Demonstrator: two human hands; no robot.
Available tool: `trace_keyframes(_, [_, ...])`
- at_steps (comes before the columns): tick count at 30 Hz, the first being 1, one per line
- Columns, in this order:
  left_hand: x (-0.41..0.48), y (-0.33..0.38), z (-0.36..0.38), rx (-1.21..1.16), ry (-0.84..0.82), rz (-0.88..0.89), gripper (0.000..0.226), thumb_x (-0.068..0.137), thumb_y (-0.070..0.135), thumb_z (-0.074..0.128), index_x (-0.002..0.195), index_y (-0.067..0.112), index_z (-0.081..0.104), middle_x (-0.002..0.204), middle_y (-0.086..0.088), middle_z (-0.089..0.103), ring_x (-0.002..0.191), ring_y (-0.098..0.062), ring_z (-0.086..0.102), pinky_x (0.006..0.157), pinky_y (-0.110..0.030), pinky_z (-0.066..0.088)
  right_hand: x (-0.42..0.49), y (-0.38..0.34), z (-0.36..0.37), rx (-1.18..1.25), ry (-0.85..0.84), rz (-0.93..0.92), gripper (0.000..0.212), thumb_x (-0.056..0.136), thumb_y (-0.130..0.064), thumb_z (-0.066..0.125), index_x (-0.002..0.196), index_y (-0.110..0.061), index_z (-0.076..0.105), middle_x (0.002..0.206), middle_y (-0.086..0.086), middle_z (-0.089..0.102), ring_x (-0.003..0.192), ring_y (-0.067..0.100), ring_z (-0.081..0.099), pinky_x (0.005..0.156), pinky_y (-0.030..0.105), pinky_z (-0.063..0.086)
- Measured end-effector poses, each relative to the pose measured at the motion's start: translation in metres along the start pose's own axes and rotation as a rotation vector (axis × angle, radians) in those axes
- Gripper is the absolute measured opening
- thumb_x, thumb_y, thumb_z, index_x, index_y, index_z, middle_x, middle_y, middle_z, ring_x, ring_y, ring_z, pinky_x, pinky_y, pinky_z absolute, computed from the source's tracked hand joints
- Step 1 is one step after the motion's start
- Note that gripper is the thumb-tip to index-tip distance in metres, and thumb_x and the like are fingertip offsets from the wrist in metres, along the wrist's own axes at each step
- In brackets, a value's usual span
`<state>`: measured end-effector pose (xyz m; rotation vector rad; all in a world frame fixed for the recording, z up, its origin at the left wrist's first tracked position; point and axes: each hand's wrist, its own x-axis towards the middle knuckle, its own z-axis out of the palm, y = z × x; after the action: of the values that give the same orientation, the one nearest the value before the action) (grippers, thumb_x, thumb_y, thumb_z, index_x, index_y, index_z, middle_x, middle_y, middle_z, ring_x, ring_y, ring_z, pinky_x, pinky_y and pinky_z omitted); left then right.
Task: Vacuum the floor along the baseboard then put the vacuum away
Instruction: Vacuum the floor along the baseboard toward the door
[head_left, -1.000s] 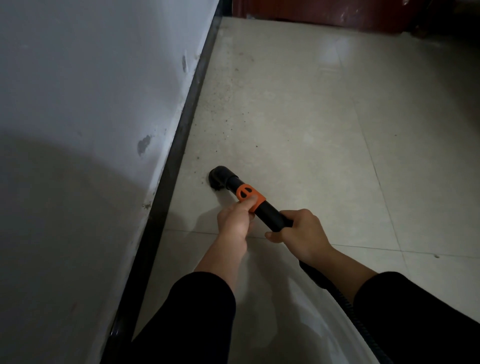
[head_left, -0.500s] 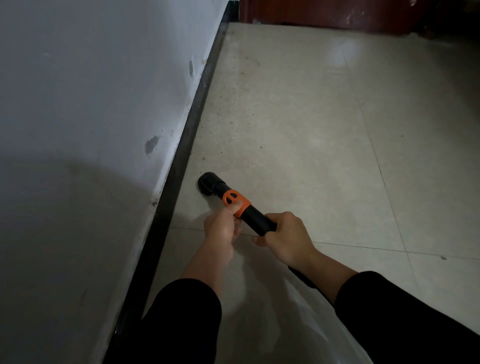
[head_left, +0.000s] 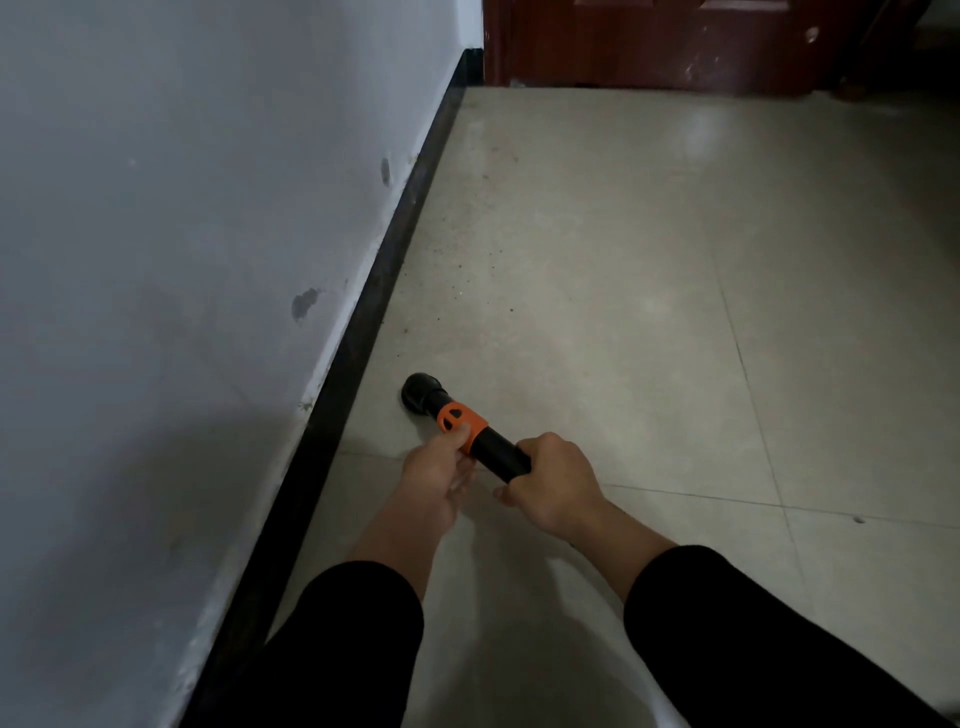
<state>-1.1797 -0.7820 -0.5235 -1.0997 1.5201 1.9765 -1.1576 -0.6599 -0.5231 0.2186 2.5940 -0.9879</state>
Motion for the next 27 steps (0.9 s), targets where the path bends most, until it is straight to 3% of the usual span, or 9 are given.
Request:
trace_keyframes(6, [-0.008,0.028,0.010,0.098,0.012,-0.060,0.021,0.095,0.013,0.058,0.116,0.008,0.056,0.087,-0.009,0.060,0.075,-0.015,0.056,0.061,-0.026,0.047,0.004,-0.002,-0.007,0.030,-0.024,0.040,0.024,0.072,-0.022,0.076,0.091,-0.010,0.069,0.077,0.006,0.062,0.078,0.026,0.063,0.061,0.027,0.042])
trace_keyframes(10, [-0.001,0.057,0.020,0.221,0.024,-0.080,0.025,0.096,0.006,0.054,0.121,0.005,0.053,0.085,-0.008,0.059,0.075,-0.016,0.055,0.082,-0.030,0.051,0.019,-0.011,-0.010,0.062,-0.031,0.085,0.022,0.071,-0.021,0.076,0.090,-0.011,0.069,0.075,0.005,0.060,0.073,0.024,0.060,0.057,0.025,0.039])
trace_keyframes(12, [0.004,0.069,0.021,0.274,0.009,-0.111,0.028,0.096,0.006,0.054,0.124,0.003,0.052,0.096,-0.009,0.062,0.087,-0.017,0.058,0.091,-0.030,0.050,0.027,-0.014,-0.012,0.055,-0.035,0.092,0.020,0.072,-0.022,0.076,0.087,-0.013,0.068,0.072,0.004,0.058,0.070,0.022,0.057,0.053,0.025,0.037])
trace_keyframes(14, [0.011,0.079,0.019,0.290,-0.002,-0.137,0.031,0.095,0.006,0.056,0.125,0.002,0.051,0.110,-0.012,0.063,0.101,-0.020,0.059,0.088,-0.029,0.050,0.035,-0.020,-0.013,0.029,-0.047,0.084,0.017,0.072,-0.022,0.076,0.083,-0.014,0.067,0.070,0.003,0.056,0.069,0.021,0.056,0.051,0.025,0.036])
trace_keyframes(17, [0.025,0.088,0.011,0.245,-0.007,-0.146,0.033,0.094,0.006,0.059,0.126,0.002,0.051,0.119,-0.015,0.063,0.107,-0.023,0.061,0.080,-0.028,0.051,0.048,-0.031,-0.016,-0.035,-0.052,0.076,0.016,0.073,-0.024,0.076,0.080,-0.017,0.064,0.067,0.001,0.055,0.069,0.021,0.057,0.049,0.024,0.034])
trace_keyframes(21, [0.039,0.096,0.002,0.162,-0.023,-0.149,0.030,0.093,0.010,0.062,0.121,0.003,0.054,0.100,-0.010,0.063,0.085,-0.017,0.061,0.060,-0.026,0.051,0.063,-0.049,-0.019,-0.087,-0.050,0.085,0.018,0.073,-0.025,0.077,0.081,-0.022,0.062,0.063,-0.003,0.051,0.069,0.019,0.054,0.049,0.023,0.033])
trace_keyframes(24, [0.045,0.102,-0.004,0.113,-0.044,-0.162,0.021,0.094,0.013,0.061,0.113,0.005,0.055,0.089,-0.008,0.059,0.077,-0.013,0.056,0.060,-0.024,0.049,0.073,-0.064,-0.023,-0.125,-0.074,0.105,0.022,0.074,-0.026,0.079,0.090,-0.020,0.066,0.070,-0.001,0.055,0.073,0.019,0.055,0.061,0.024,0.037])
trace_keyframes(27, [0.052,0.108,-0.006,0.041,-0.093,-0.158,0.023,0.097,0.012,0.056,0.119,0.004,0.055,0.087,-0.006,0.057,0.075,-0.011,0.053,0.062,-0.023,0.045,0.084,-0.077,-0.028,-0.189,-0.111,0.110,0.032,0.073,-0.029,0.081,0.100,-0.016,0.068,0.077,0.001,0.058,0.076,0.021,0.057,0.067,0.027,0.042])
